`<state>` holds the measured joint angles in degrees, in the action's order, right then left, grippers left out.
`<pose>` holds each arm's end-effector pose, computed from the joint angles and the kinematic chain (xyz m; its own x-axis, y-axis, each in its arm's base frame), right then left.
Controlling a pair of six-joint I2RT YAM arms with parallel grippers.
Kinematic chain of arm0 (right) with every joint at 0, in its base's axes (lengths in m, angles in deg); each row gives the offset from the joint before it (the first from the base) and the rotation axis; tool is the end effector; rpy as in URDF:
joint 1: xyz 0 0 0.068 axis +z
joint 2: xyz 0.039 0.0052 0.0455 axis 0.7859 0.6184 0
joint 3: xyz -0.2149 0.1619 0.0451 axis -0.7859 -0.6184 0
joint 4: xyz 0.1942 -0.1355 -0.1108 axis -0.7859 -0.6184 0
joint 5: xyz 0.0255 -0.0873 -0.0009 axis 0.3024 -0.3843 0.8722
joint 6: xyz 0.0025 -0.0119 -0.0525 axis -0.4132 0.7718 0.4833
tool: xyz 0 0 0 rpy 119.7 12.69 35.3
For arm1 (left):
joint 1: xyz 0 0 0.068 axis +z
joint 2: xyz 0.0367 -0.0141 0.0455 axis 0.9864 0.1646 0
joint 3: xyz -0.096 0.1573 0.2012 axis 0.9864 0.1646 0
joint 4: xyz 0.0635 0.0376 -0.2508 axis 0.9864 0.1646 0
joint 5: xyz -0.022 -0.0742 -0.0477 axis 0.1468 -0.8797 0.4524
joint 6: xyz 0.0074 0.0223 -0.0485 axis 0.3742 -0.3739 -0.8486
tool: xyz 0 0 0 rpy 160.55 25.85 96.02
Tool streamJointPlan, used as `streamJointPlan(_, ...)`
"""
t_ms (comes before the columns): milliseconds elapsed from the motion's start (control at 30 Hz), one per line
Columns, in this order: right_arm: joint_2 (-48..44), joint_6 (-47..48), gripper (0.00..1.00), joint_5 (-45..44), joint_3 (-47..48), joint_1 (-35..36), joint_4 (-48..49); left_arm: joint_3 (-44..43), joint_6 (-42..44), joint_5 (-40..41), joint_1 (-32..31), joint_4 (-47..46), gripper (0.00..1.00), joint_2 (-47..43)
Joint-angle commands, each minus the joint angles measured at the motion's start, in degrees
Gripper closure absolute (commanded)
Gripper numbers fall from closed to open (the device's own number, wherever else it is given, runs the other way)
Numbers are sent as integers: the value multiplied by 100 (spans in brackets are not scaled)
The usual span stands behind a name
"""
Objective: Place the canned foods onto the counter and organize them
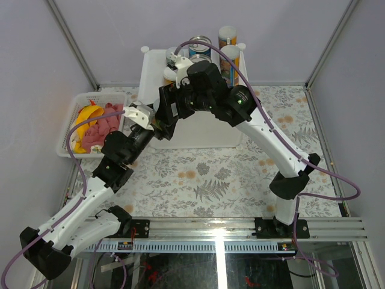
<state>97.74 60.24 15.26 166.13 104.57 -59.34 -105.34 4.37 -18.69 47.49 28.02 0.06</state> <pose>0.2321 0.3121 0.4972 -0.4906 -0.0807 -0.8677 -0.7311 0.5800 0.3594 0.1711 -0.1118 0.3821 0.2771 -0.0217 -0.9606 0.5239 0.8414 0.1321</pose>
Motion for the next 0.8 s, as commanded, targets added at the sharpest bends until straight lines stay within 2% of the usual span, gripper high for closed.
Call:
streamJointPlan(0, -662, 325, 30, -247, 70, 12, 518, -138, -341, 693, 78, -468, 100, -109)
streamJointPlan(500, -672, 207, 18, -244, 176, -111, 558, -23, -304, 671, 76, -573, 100, -114)
streamJointPlan(600, -690, 217, 12, -267, 184, -148, 548, -15, -296, 654, 82, -583, 100, -117)
streamJointPlan(767, -733, 231, 10, -280, 159, -231, 546, 25, -242, 654, 77, -577, 100, -146)
